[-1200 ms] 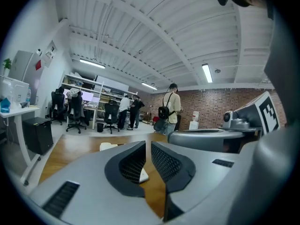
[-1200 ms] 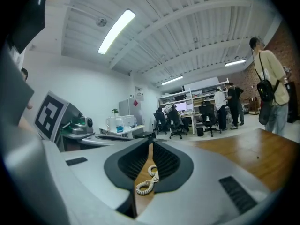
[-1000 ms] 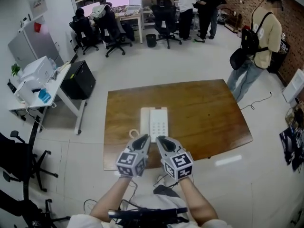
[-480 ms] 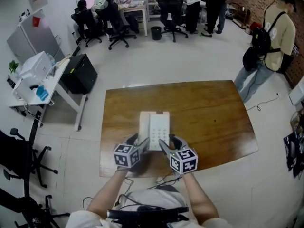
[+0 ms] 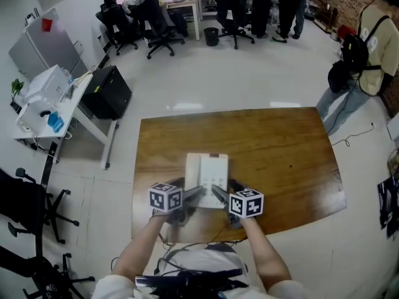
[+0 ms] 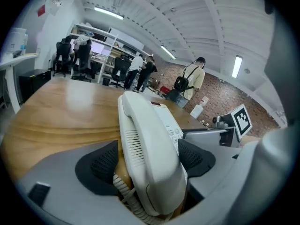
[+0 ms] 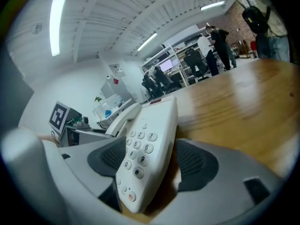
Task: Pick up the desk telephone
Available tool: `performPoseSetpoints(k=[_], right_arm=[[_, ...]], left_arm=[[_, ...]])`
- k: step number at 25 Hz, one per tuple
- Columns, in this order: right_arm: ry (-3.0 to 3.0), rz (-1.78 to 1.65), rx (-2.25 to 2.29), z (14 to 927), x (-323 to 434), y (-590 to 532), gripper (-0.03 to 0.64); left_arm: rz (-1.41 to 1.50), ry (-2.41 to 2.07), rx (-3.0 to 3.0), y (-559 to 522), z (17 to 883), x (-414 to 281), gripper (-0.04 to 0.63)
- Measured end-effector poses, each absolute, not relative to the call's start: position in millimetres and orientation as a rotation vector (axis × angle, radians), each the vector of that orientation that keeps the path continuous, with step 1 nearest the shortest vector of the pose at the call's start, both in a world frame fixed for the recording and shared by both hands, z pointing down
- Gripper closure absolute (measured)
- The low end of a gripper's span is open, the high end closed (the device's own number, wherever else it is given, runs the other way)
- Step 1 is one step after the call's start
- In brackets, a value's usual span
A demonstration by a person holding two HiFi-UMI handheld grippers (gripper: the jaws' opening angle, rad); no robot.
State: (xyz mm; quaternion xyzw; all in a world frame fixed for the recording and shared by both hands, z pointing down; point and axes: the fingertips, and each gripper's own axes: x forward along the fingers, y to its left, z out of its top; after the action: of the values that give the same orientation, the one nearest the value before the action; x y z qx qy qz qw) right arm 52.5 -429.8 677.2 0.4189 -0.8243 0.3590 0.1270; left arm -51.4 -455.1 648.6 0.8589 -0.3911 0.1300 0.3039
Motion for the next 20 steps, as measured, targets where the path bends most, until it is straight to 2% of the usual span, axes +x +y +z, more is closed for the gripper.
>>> performPoseSetpoints(k=[3, 9, 20], right_arm=[[-2.394, 1.067, 1.167, 681.4, 44.0, -432.0, 0.275], [-2.319, 1.045, 1.173, 690.7, 41.0, -434.6, 0.275], [-2.348, 1.027, 1.274, 684.9, 41.7, -433.5, 0.301]], left_arm=[[0.375, -0.958, 2.285, -459.1, 653.8, -42.0, 0.196], [0.417, -0.936, 2.283, -464.4, 660.7, -30.0, 0.151], [0.324, -1.098, 2.245, -459.9, 652.4, -37.6, 0.208]])
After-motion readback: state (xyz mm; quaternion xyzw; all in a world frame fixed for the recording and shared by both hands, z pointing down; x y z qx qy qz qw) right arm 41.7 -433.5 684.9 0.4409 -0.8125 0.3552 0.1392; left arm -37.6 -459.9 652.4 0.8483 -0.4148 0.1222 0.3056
